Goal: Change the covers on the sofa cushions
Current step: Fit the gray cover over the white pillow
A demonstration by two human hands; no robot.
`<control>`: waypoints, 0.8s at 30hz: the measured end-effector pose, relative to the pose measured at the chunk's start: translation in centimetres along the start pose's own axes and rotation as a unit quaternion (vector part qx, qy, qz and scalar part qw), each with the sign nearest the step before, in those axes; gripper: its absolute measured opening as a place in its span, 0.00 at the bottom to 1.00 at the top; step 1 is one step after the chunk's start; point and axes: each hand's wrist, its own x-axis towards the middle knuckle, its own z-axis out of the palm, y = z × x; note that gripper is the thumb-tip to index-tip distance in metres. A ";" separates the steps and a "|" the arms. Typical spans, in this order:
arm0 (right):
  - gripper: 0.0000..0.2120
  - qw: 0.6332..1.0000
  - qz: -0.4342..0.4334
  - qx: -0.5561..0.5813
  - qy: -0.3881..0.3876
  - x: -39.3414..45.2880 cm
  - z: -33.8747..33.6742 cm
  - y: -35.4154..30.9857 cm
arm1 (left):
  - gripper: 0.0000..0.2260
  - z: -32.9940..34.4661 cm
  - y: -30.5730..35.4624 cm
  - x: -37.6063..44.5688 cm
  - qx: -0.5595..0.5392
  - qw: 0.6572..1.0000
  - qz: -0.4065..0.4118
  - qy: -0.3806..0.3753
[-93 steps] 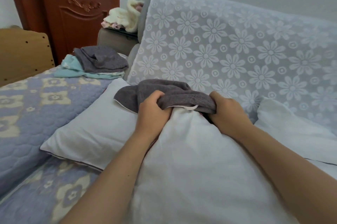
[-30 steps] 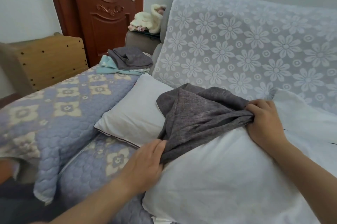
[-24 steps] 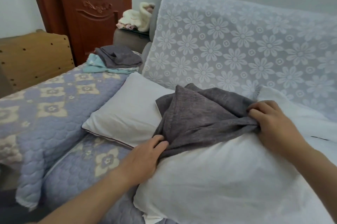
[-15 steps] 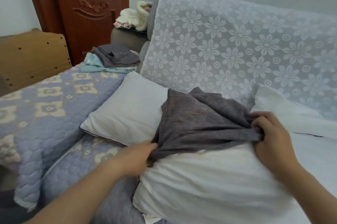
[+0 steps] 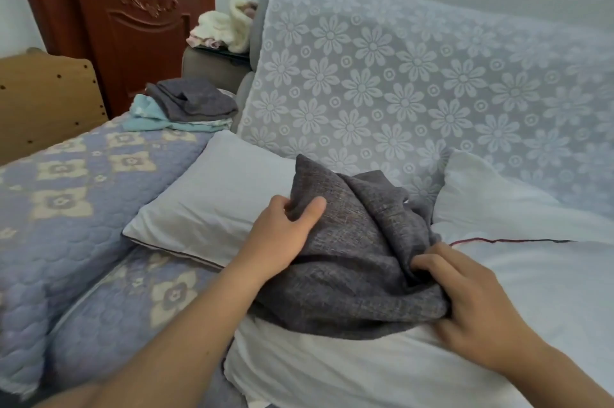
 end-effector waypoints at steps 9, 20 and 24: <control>0.17 0.898 0.296 0.323 -0.051 -2.2 -3.1 2.3 | 0.19 1.7 -1.6 -2.7 0.153 0.945 0.276 0.084; 0.33 0.815 0.480 0.205 -0.251 8.5 -5.5 1.2 | 0.21 0.3 -4.6 -4.4 0.127 0.827 0.536 0.110; 0.16 0.875 0.417 0.142 -0.202 9.5 -4.6 0.9 | 0.21 0.1 -4.6 -4.6 0.109 0.842 0.515 0.118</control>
